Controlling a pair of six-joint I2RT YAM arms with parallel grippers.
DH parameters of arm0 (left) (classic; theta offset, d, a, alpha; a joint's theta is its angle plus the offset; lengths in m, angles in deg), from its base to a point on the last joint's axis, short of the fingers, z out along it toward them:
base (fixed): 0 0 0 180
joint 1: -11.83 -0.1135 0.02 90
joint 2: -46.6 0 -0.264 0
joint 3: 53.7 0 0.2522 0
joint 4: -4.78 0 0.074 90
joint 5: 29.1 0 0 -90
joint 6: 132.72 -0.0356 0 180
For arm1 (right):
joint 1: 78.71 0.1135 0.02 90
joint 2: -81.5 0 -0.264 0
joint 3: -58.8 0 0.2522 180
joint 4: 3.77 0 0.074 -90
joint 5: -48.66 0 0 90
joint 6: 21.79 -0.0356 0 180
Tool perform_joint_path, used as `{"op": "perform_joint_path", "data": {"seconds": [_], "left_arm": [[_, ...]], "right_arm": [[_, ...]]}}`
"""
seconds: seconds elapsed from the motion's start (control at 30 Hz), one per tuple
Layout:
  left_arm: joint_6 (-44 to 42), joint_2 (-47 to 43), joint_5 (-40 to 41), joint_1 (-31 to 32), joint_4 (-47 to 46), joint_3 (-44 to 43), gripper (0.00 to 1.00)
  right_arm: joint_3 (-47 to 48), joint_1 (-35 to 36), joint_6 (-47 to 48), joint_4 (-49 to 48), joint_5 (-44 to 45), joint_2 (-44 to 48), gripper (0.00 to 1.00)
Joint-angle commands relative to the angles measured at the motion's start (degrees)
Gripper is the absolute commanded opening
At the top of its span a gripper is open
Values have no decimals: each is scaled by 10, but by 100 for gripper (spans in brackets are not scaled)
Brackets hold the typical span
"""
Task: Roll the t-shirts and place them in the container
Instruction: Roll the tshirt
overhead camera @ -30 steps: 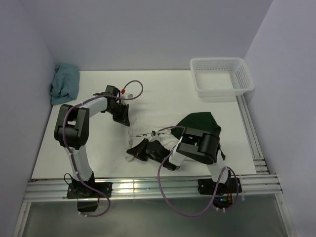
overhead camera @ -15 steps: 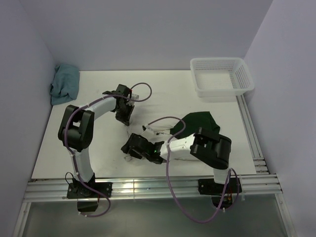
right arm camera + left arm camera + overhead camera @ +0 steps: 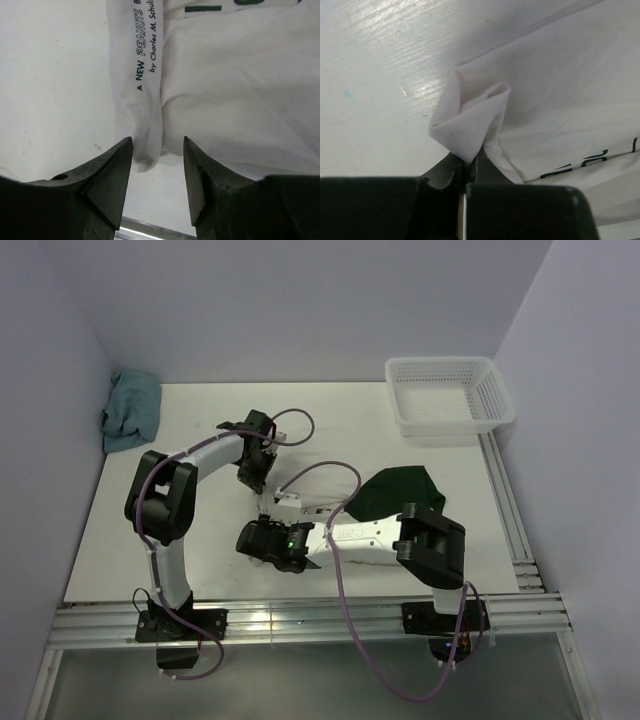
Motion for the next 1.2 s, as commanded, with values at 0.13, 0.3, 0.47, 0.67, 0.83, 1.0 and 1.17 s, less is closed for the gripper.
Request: {"op": "perform_joint_path", "data": {"seconds": [0.13,0.3,0.47,0.67,0.83,1.0,1.17], "left_arm": [[4,8,17,6,13,-25,0],[3,8,17,7,16,-25,0],[2,9,17,7,18,-27,0],[1,10,17,7,19,-30,0],[-2,12,17,9,22,-35,7],[-7,8,10,9,23,-39,25],[-9,10,-4,8,28,-58,35]], "right_arm": [[130,0,94,32,85,-64,52],[174,-6,108,28,86,-105,48],[175,-12,105,26,87,-129,47],[163,-18,96,29,69,-139,47],[151,-17,81,50,58,-142,49],[141,-13,69,62,41,-147,54],[150,-8,63,87,33,-160,56]]}}
